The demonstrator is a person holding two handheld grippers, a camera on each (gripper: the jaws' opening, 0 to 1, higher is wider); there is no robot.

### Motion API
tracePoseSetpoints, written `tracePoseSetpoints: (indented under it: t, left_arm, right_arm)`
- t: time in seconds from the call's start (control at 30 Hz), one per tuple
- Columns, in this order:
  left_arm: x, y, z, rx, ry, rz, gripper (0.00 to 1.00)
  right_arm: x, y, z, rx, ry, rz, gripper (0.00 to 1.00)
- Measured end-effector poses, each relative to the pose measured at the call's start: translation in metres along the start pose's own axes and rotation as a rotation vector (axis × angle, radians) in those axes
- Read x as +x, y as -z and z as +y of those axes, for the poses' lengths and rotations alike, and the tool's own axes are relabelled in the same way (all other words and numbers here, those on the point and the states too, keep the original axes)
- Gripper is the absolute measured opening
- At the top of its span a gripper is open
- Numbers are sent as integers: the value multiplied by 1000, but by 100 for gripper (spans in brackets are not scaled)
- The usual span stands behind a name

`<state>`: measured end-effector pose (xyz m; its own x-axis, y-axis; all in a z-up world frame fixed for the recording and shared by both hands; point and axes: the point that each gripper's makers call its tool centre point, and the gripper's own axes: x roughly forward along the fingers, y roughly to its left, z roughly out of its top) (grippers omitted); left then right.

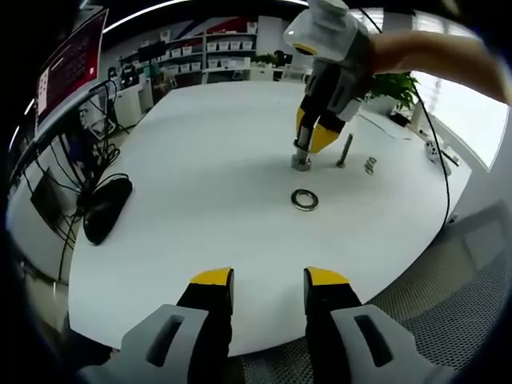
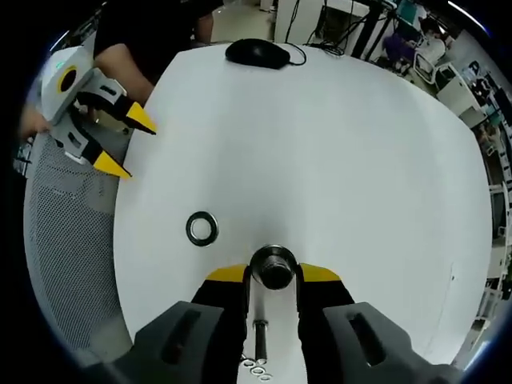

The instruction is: Place the washer onto the threaded stud by aligning its center hole with the stud, sliding it down to the base, and recovering from edge contact or off-axis alignment until the washer reaches the visible bottom stop.

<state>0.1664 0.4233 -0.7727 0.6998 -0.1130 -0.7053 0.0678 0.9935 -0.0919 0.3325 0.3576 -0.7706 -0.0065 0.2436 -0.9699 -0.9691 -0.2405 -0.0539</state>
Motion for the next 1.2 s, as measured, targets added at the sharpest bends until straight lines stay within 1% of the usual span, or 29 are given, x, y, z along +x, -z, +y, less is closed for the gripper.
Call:
tracePoseSetpoints:
  t: [0.13,0.33,0.4,0.43,0.47,0.53,0.57,0.63,0.67,0.77,0.83,0.9,1.03,1.2]
  left_arm:
    - [0,0,1,-3,-3,-4,33]
    - [0,-1,2,-9,-5,-6,33]
    - [0,0,2,2,-6,-4,32]
    - [0,0,2,1,-6,-4,32]
    - [0,0,2,-7,-6,-5,32]
    - [0,-1,2,-8,-8,-8,32]
    - [0,-1,2,-6,-8,-7,32]
    - [0,0,2,-4,-6,-5,32]
    - [0,0,2,-3,-6,-5,32]
    - [0,-1,2,-4,-5,-9,32]
    - [0,-1,2,-5,-4,-11,31]
    - [0,-2,2,-5,-5,-13,31]
    - [0,-2,1,-5,-3,-15,31]
    - [0,-2,1,-6,-1,-16,31]
  right_arm:
    - [6,1,0,10,-10,3,24]
    - [12,4,1,0,-19,-1,25]
    - [14,6,2,-13,-22,-2,25]
    - [16,6,2,-28,-17,-8,25]
    - [17,9,4,-39,-25,-1,25]
    - [17,8,3,-52,-20,-14,26]
    - [17,8,3,-53,-20,-22,26]
    - [16,7,3,-35,-9,-38,31]
    - [15,7,3,-33,-5,-52,33]
    - [13,8,4,-36,8,-58,39]
    - [9,6,4,-29,28,-88,46]
    - [6,5,3,-17,35,-101,52]
    - [-10,-3,6,-10,53,-157,53]
    - [-23,-15,15,-22,49,-202,53]
